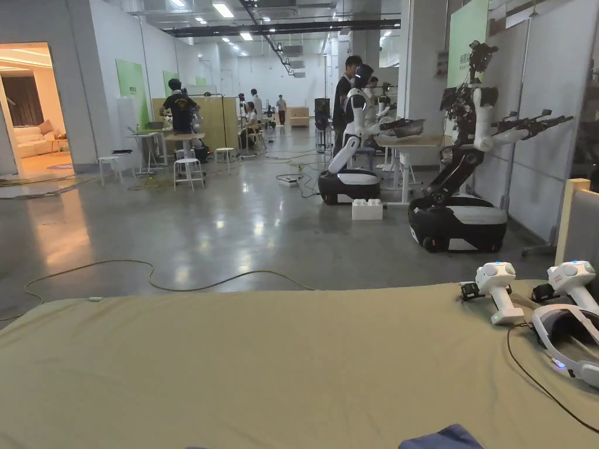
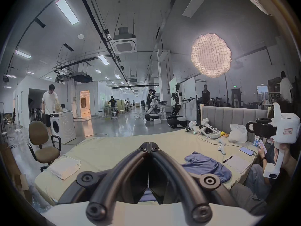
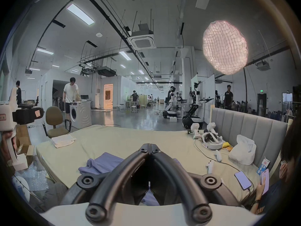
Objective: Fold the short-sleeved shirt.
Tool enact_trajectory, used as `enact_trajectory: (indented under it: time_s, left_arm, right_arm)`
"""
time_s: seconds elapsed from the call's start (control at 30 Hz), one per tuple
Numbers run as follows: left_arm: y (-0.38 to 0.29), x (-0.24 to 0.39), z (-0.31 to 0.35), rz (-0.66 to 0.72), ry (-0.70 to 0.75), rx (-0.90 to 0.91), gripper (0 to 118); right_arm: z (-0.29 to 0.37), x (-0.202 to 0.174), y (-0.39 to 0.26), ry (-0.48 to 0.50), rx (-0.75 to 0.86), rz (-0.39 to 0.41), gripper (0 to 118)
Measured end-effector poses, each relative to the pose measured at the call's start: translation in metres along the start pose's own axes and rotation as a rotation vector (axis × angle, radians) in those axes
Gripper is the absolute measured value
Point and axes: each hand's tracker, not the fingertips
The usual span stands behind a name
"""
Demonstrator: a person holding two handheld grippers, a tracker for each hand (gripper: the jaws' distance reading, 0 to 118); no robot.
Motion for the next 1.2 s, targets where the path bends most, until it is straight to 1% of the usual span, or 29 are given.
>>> enact_trajectory:
  time_s: [0.1,0.2,0.27,0.33,0.37,0.4,0.47,0.5,0.57,0.6,0.63,0.67,0.7,0.73,0.83,0.9,0.93,1.0,1.03,1.07,1.1,1.13,1.2]
  left_arm:
    - [-0.001,-0.006,-0.004,0.016,-0.029,-0.014,0]
    - [0.001,-0.018,-0.028,0.068,-0.061,-0.069,0]
    - [0.003,-0.033,-0.064,0.128,-0.091,-0.175,1]
    - [-0.005,-0.052,-0.12,0.198,-0.082,-0.286,2]
    - [-0.012,-0.061,-0.145,0.223,-0.091,-0.34,9]
    - [-0.024,-0.073,-0.18,0.255,-0.113,-0.386,28]
    - [-0.042,-0.089,-0.242,0.305,-0.159,-0.458,72]
    - [-0.055,-0.099,-0.281,0.328,-0.181,-0.508,81]
    - [-0.082,-0.11,-0.356,0.349,-0.148,-0.607,81]
    - [-0.102,-0.115,-0.402,0.338,-0.108,-0.667,81]
    - [-0.117,-0.118,-0.433,0.331,-0.092,-0.717,81]
    - [-0.13,-0.126,-0.465,0.364,-0.075,-0.774,81]
    - [-0.143,-0.127,-0.491,0.367,-0.063,-0.792,81]
    - [-0.161,-0.126,-0.521,0.336,-0.039,-0.836,81]
    - [-0.205,-0.122,-0.572,0.309,-0.008,-0.989,81]
    - [-0.231,-0.118,-0.593,0.298,0.011,-1.062,79]
    - [-0.243,-0.112,-0.599,0.267,0.039,-1.081,77]
    - [-0.256,-0.105,-0.598,0.238,0.05,-1.095,66]
    - [-0.258,-0.097,-0.598,0.192,0.081,-1.074,62]
    - [-0.255,-0.093,-0.596,0.189,0.061,-1.07,45]
    - [-0.252,-0.092,-0.589,0.17,0.013,-1.067,21]
    - [-0.251,-0.088,-0.588,0.159,-0.02,-1.08,15]
    - [-0.254,-0.079,-0.592,0.149,-0.009,-1.085,9]
  right_arm:
    - [-0.006,0.004,-0.002,0.002,-0.001,-0.009,0]
    - [-0.019,0.009,-0.009,-0.002,-0.024,-0.04,0]
    - [-0.03,0.013,-0.017,-0.001,-0.063,-0.068,0]
    - [-0.043,0.019,-0.029,0.007,-0.109,-0.102,0]
    - [-0.048,0.021,-0.034,0.015,-0.131,-0.119,0]
    - [-0.054,0.025,-0.043,0.03,-0.163,-0.139,0]
    - [-0.063,0.032,-0.056,0.038,-0.207,-0.158,0]
    - [-0.067,0.037,-0.063,0.042,-0.231,-0.169,0]
    - [-0.073,0.043,-0.074,0.03,-0.281,-0.185,0]
    - [-0.077,0.048,-0.08,0.017,-0.311,-0.193,0]
    - [-0.079,0.052,-0.085,0.008,-0.333,-0.191,0]
    - [-0.081,0.055,-0.088,-0.008,-0.356,-0.188,0]
    - [-0.083,0.059,-0.092,-0.031,-0.381,-0.187,0]
    - [-0.086,0.064,-0.097,-0.045,-0.416,-0.19,0]
    - [-0.09,0.075,-0.107,-0.056,-0.479,-0.188,0]
    - [-0.095,0.08,-0.111,-0.074,-0.522,-0.155,0]
    - [-0.096,0.081,-0.112,-0.081,-0.537,-0.144,0]
    - [-0.103,0.084,-0.115,-0.084,-0.56,-0.132,0]
    - [-0.107,0.084,-0.116,-0.088,-0.567,-0.126,0]
    - [-0.108,0.085,-0.117,-0.088,-0.567,-0.125,0]
    - [-0.113,0.087,-0.119,-0.081,-0.569,-0.124,0]
    - [-0.123,0.089,-0.12,-0.066,-0.574,-0.123,0]
    - [-0.144,0.094,-0.121,-0.05,-0.575,-0.099,0]
